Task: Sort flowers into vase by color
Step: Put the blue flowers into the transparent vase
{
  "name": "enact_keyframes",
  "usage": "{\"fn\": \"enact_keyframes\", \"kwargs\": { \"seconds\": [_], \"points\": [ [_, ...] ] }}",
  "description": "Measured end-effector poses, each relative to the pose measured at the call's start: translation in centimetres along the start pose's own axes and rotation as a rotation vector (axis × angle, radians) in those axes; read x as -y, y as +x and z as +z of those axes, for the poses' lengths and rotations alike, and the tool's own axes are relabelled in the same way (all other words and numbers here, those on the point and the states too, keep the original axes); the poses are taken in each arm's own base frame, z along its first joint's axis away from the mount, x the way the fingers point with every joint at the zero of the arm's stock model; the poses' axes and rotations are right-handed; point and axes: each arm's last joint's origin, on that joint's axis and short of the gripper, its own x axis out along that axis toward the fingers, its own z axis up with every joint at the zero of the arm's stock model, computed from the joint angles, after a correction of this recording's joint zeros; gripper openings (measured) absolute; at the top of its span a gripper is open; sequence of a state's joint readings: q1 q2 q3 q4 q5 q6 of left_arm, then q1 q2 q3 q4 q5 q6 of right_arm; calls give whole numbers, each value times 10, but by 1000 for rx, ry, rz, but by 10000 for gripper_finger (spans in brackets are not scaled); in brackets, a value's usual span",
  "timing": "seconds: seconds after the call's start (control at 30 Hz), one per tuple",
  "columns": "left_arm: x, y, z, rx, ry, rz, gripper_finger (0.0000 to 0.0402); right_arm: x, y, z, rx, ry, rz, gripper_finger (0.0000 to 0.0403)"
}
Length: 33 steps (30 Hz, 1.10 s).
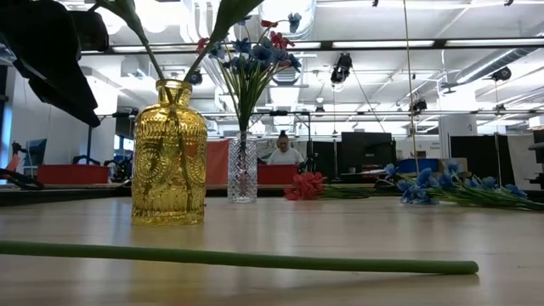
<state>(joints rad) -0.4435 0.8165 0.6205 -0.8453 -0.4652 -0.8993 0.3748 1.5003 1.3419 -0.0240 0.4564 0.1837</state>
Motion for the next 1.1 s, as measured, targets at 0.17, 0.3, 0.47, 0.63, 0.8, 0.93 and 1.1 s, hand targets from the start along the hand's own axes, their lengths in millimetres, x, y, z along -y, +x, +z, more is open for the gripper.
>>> {"fn": "enact_keyframes", "kwargs": {
  "seconds": [0.17,0.3,0.47,0.63,0.8,0.93,1.1],
  "points": [
    [0,0,0,0,0,-1,310,1,-9,18,-91,37,-20,247],
    [0,0,0,0,0,0,310,3,-18,33,-138,70,-36,247],
    [0,0,0,0,0,-1,310,9,-34,45,-242,133,-78,247],
    [0,0,0,-1,2,-1,310,28,-65,39,-523,273,-254,247],
    [0,0,0,-1,22,-2,310,46,-90,8,-787,360,-575,247],
    [0,0,0,-1,22,-2,310,53,-95,-22,-873,398,-739,251],
    [0,0,0,2,21,-5,310,63,-95,-61,-950,416,-839,281]
  ]
}}
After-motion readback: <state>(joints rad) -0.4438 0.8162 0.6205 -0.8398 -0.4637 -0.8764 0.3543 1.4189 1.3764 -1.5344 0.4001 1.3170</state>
